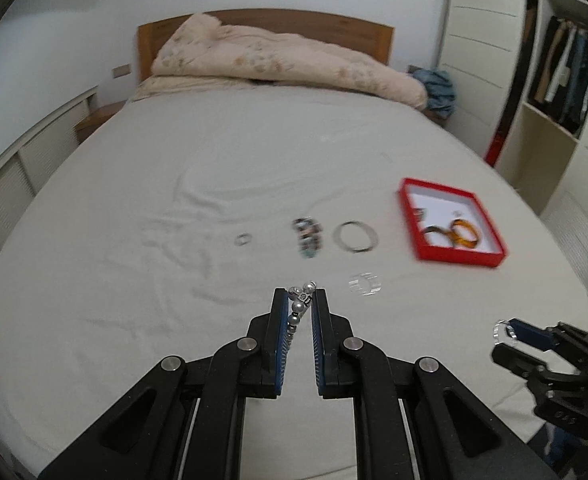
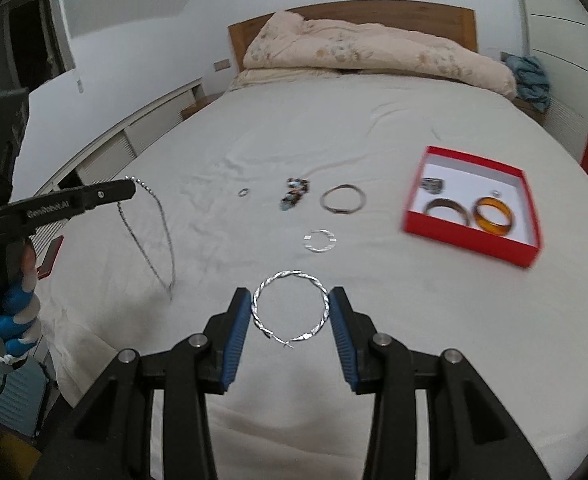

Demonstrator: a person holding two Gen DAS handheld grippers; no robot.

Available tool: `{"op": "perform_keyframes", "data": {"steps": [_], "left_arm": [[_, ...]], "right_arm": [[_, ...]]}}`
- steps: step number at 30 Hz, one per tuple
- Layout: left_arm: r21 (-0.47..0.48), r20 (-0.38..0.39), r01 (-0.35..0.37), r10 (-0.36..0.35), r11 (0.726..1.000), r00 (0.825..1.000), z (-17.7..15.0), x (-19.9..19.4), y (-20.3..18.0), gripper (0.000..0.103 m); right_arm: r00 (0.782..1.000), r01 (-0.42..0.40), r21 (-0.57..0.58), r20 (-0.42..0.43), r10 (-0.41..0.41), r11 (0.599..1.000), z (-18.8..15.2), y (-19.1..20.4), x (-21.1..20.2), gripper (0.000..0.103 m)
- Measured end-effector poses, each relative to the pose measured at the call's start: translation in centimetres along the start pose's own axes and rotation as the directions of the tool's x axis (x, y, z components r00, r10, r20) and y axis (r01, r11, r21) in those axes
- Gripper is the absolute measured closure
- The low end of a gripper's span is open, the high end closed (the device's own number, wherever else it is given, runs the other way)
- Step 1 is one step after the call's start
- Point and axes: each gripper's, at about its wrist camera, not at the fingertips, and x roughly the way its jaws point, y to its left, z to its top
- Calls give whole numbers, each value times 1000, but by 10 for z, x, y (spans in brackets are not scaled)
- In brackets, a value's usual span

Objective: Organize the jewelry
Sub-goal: 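Carry the necklace and hoop into the red box and release both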

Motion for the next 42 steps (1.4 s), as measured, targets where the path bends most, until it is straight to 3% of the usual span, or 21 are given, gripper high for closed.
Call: {"op": "perform_keyframes", "data": {"steps": [6, 11, 18, 23, 29, 32, 37, 42], "left_arm": [[60, 25, 116, -118, 991, 993, 41, 4, -67, 92], [121, 41, 204, -210, 971, 977, 94, 27, -123, 92], [203, 59, 260, -277, 944, 959, 173, 93, -202, 92], [219, 31, 256, -269, 942, 963, 203, 164, -235, 92], [197, -76, 208, -197, 958, 977, 192, 261, -243, 92], [181, -142, 197, -173, 964, 975, 173, 296, -239, 92], [170, -230, 191, -150, 967, 962, 132, 330, -232, 92], [167, -264, 161, -114, 973, 958, 115, 345, -223, 90]], "right_arm": [[997, 65, 51, 47, -67, 997, 8, -56, -30, 65], [989, 122, 85, 76, -128, 989, 35, -112, -36, 65], [976, 187, 109, 93, -197, 976, 90, -190, -2, 65], [973, 206, 108, 80, -215, 972, 123, -237, 46, 65], [976, 215, 107, 4, -217, 971, 133, -278, 116, 65], [976, 214, 96, -51, -210, 972, 133, -291, 149, 65], [966, 231, 66, -137, -220, 971, 136, -304, 186, 65], [950, 254, 27, -196, -244, 967, 133, -306, 198, 64]]}}
